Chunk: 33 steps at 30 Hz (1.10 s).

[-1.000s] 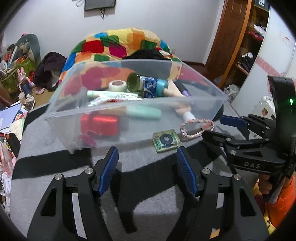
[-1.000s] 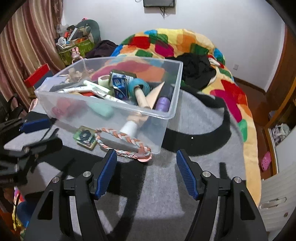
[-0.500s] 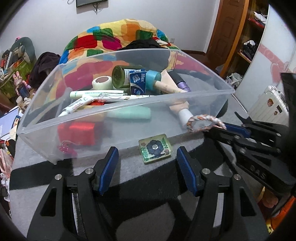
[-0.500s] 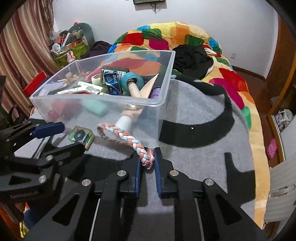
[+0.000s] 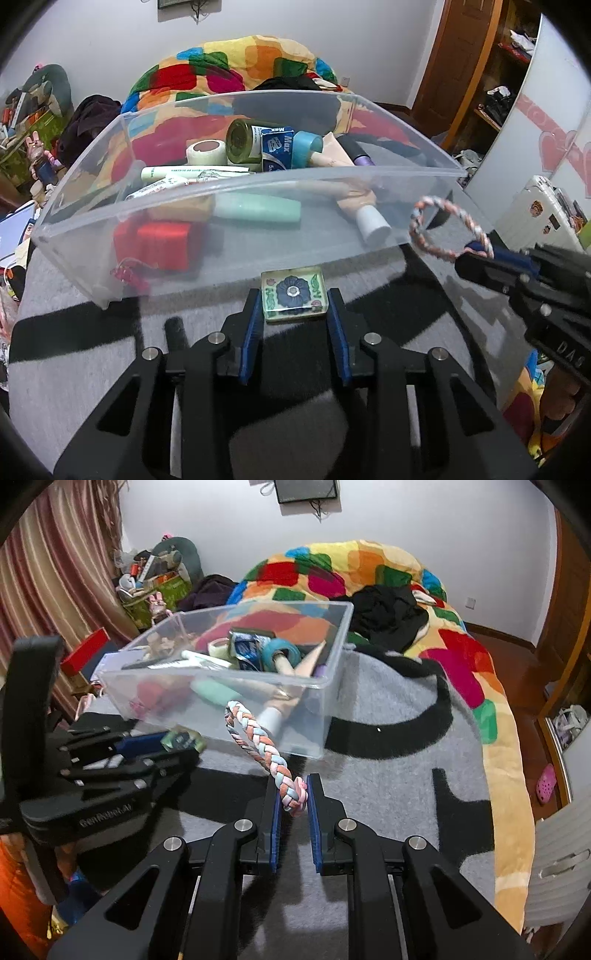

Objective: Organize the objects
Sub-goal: 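Grasp the green square item with the left tool while the right tool grasps the braided rope, then lower the green square item and braided rope into the clear box and open both tools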

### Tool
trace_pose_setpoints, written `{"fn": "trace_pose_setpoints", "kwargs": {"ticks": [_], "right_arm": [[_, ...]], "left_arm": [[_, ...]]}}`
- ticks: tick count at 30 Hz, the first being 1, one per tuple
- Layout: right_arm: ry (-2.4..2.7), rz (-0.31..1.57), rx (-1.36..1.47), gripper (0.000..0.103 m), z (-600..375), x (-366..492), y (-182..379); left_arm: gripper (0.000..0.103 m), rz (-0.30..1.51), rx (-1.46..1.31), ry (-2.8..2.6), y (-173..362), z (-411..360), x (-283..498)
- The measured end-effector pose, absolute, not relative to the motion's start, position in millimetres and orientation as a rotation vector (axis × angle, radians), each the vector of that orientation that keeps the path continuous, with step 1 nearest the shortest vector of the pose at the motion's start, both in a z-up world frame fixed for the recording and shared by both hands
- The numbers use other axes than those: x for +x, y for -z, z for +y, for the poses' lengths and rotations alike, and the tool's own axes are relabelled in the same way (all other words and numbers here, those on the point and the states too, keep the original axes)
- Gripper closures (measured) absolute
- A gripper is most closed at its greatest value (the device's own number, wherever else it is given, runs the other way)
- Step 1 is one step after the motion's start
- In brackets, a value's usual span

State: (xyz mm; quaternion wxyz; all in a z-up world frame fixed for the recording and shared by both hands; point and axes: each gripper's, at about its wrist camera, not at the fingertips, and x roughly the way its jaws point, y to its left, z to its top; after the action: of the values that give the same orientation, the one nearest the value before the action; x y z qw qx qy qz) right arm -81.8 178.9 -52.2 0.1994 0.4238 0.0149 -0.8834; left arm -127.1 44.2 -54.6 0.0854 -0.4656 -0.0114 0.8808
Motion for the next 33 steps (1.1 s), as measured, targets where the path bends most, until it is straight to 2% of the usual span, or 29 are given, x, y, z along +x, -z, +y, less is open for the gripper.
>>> {"fn": "trace_pose_setpoints", "kwargs": {"ticks": [14, 21, 33], "right_arm": [[2.446, 0.024, 1.035, 0.091, 158.2, -84.0, 12.7], [2.469, 0.012, 1.001, 0.091, 151.9, -102.9, 0.9], [2.453, 0.030, 1.092, 0.091, 133.9, -143.2, 18.8]], "left_arm": [[0.069, -0.109, -1.178, -2.729, 2.4, 26.1, -99.6], [0.069, -0.113, -1.102, -2.794, -21.0, 16.0, -109.5], [0.069, -0.175, -1.174, -2.807, -9.9, -2.0, -152.2]]}}
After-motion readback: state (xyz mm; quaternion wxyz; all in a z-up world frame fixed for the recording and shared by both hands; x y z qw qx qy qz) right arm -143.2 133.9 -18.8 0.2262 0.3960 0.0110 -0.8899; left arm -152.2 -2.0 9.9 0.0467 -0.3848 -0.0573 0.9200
